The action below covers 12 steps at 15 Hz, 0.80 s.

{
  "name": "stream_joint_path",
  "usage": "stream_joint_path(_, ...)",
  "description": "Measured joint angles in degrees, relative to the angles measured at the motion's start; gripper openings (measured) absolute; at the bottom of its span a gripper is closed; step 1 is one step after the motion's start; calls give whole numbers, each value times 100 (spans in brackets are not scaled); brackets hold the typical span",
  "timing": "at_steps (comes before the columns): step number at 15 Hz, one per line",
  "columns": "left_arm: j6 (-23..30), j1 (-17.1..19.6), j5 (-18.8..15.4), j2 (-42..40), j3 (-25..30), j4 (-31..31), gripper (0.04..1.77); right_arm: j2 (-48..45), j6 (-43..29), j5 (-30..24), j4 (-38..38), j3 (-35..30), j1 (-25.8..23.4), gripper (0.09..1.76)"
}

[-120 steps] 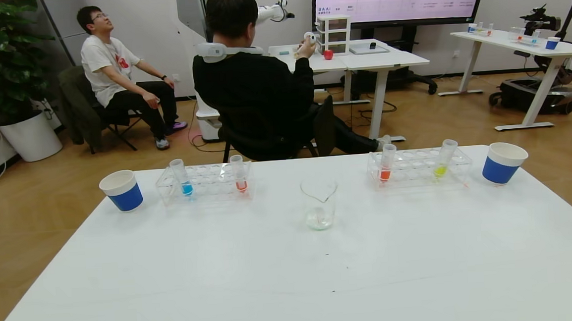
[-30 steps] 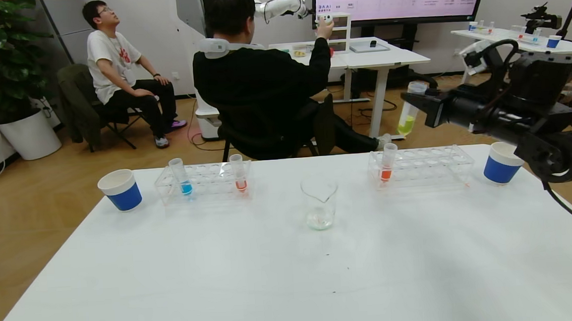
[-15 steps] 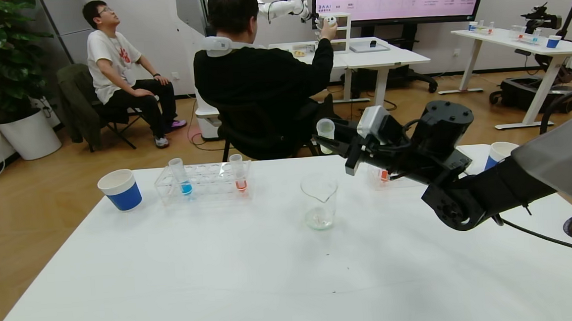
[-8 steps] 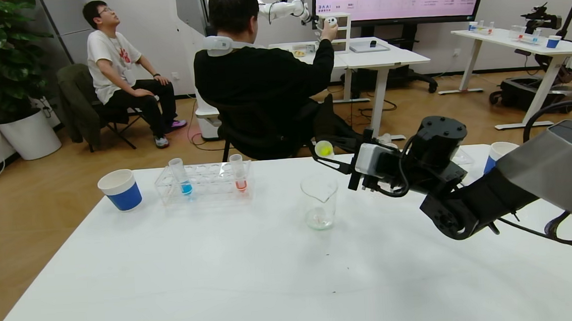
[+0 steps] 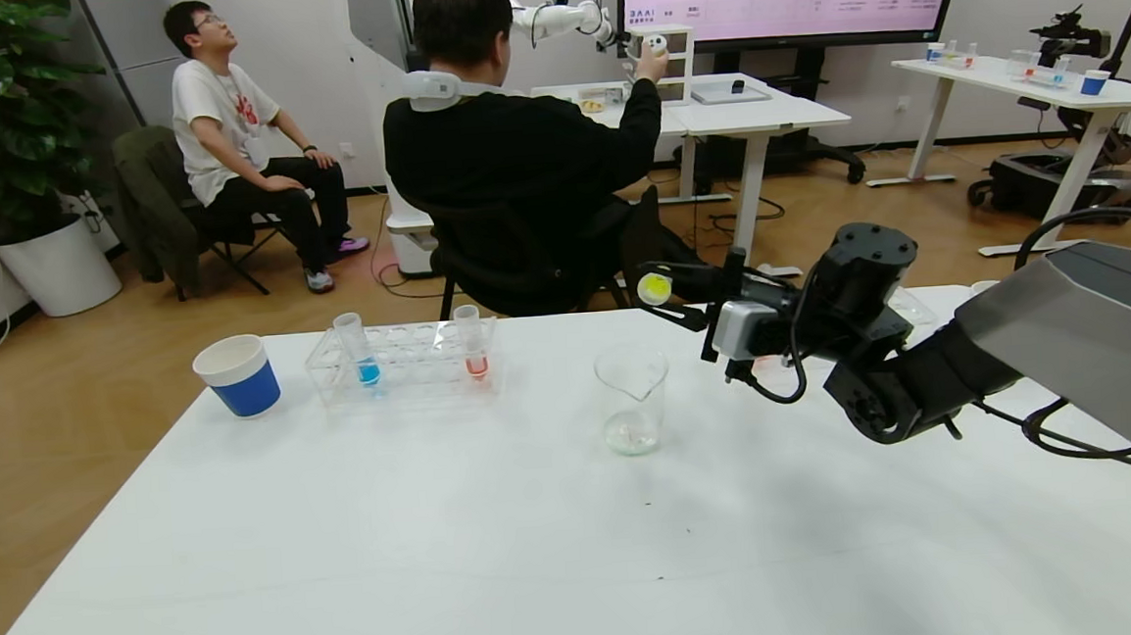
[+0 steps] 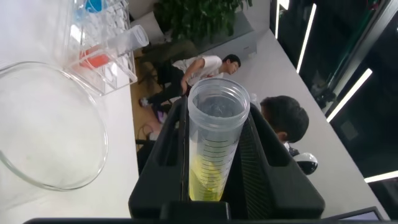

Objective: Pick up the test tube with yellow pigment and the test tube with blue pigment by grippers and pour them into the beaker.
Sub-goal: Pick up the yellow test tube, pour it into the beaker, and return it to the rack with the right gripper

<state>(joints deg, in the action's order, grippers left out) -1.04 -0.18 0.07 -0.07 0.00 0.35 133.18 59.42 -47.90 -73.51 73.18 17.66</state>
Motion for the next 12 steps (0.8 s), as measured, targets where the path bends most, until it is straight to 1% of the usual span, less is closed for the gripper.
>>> stream_joint_path(6,-1,2,0,0,0,-2,175,87,1029,-276,6,17,61,49)
stream_joint_path(9,0,0,2,0,0,-2,175,141,1373,-308,2,-4,63,49)
stream_joint_path(12,-1,0,0,0,0,-2,175,182,1556,-310,2,11,68,49)
